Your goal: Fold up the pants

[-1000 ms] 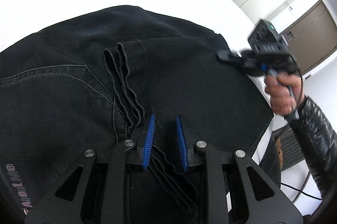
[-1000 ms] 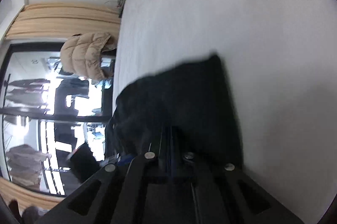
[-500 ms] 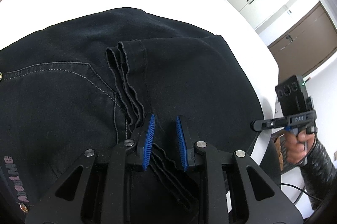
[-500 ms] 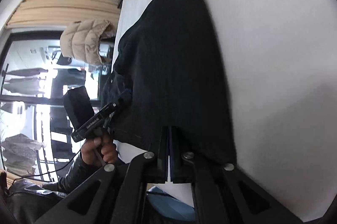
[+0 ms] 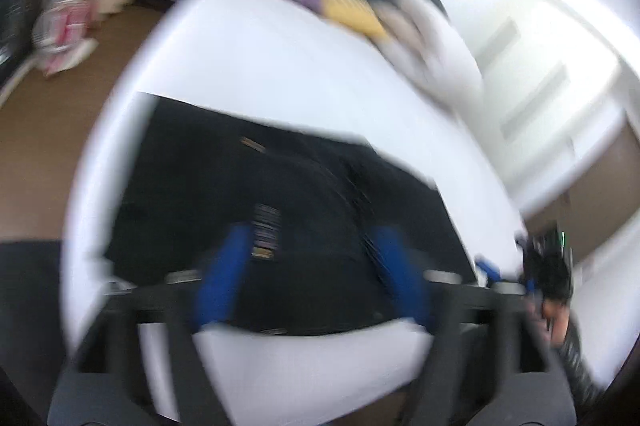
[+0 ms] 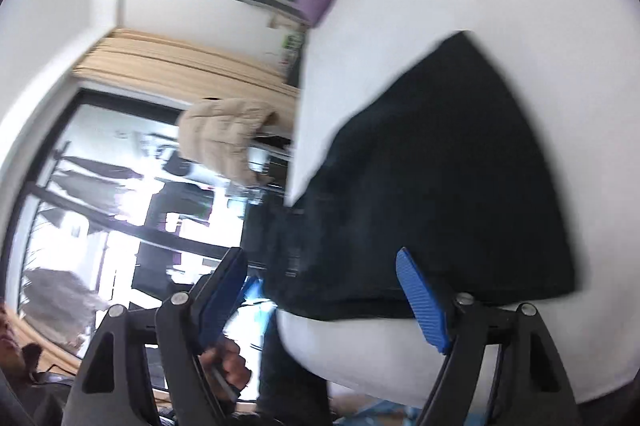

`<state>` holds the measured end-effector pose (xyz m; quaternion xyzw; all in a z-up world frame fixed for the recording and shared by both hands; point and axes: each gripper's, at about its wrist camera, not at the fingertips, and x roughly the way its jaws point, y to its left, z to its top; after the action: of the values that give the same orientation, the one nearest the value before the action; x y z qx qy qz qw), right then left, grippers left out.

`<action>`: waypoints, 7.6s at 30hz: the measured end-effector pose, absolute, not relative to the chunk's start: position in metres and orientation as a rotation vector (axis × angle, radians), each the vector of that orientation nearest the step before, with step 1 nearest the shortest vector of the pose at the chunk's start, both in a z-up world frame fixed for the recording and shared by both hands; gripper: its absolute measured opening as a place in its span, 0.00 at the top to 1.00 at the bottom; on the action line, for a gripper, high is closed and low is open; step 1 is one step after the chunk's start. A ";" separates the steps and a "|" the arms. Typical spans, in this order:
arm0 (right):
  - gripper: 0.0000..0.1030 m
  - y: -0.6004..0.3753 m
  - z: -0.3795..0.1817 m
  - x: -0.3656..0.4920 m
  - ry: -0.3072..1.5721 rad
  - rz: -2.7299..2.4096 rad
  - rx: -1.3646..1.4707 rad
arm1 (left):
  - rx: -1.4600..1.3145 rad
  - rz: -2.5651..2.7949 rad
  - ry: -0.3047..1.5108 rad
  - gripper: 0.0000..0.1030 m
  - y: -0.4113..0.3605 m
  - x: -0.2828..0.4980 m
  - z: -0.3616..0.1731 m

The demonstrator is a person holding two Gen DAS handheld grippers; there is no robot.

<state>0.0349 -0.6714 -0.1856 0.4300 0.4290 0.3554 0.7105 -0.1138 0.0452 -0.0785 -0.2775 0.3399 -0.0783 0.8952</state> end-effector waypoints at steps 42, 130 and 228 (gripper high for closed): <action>1.00 -0.498 -0.245 0.147 1.443 0.730 0.531 | -1.107 -0.158 0.759 0.83 0.104 -0.064 -0.170; 0.67 -0.757 -0.247 0.117 1.187 0.590 0.874 | 0.126 -0.741 0.961 0.44 -0.356 0.018 -0.100; 0.82 -0.641 -0.159 0.114 1.100 0.499 0.536 | -0.472 -0.600 1.050 0.84 -0.141 0.120 -0.097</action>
<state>0.1140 -0.6414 -0.1586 0.2489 0.5108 0.2320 0.7895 0.1202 -0.1413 -0.0969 -0.2199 0.4888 -0.2795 0.7966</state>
